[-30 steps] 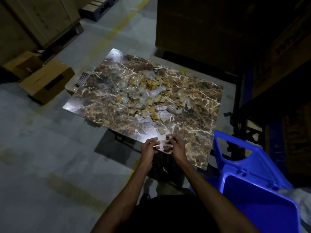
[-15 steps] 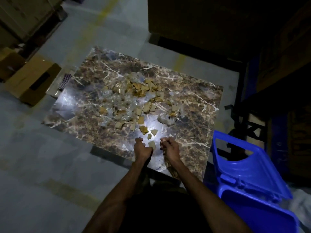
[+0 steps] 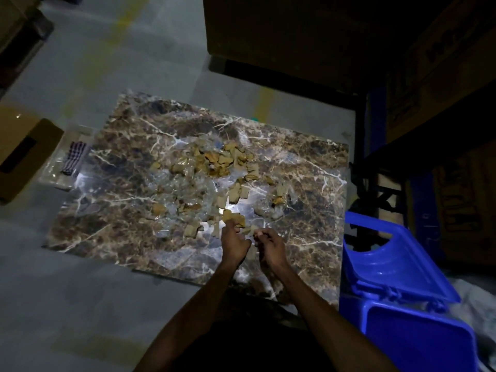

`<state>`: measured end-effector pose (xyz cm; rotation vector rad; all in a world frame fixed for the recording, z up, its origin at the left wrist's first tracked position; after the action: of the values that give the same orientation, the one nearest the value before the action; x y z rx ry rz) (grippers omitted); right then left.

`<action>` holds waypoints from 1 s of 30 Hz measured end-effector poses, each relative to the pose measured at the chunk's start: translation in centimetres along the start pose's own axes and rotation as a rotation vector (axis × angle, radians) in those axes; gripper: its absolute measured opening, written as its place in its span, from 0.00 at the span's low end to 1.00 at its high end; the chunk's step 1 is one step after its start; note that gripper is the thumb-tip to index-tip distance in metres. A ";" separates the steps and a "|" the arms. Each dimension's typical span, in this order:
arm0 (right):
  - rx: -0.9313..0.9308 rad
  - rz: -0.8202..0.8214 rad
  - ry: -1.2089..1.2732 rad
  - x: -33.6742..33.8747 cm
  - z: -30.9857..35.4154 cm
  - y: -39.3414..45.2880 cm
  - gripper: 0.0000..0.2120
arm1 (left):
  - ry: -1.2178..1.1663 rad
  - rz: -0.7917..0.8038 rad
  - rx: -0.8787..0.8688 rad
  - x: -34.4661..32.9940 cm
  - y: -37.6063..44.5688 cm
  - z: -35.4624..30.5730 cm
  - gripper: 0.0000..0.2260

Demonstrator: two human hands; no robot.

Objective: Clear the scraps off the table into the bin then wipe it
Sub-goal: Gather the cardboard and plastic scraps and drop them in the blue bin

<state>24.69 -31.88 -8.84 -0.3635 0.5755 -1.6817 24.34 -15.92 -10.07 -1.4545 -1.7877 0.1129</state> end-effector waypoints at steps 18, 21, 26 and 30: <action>-0.037 0.101 -0.220 0.9 -1.3 1.9 0.06 | 0.262 0.037 -0.084 -1.5 -1.3 -0.7 0.36; -0.042 0.148 -0.200 1.1 -2.7 3.3 0.09 | 0.277 0.029 -0.060 -1.8 -2.3 -0.9 0.36; 0.041 0.152 -0.224 2.8 -0.3 4.9 0.12 | 0.320 -0.048 0.067 -1.8 -4.4 1.3 0.41; 0.167 0.067 -0.291 5.1 2.9 4.5 0.16 | 0.266 -0.056 0.041 -3.9 -3.4 2.8 0.27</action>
<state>29.01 -37.90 -9.38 -0.4530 0.2282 -1.5636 19.97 -19.24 -12.21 -1.3225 -1.5979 -0.0694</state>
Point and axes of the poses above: each hand's wrist, its own y-axis towards the middle knuckle, its own x-axis out of the back of the hand, z = x × y, the point moved 8 cm from there along y, towards the middle knuckle, and after that the axes turned 11 degrees about y, right-handed, at the moved point
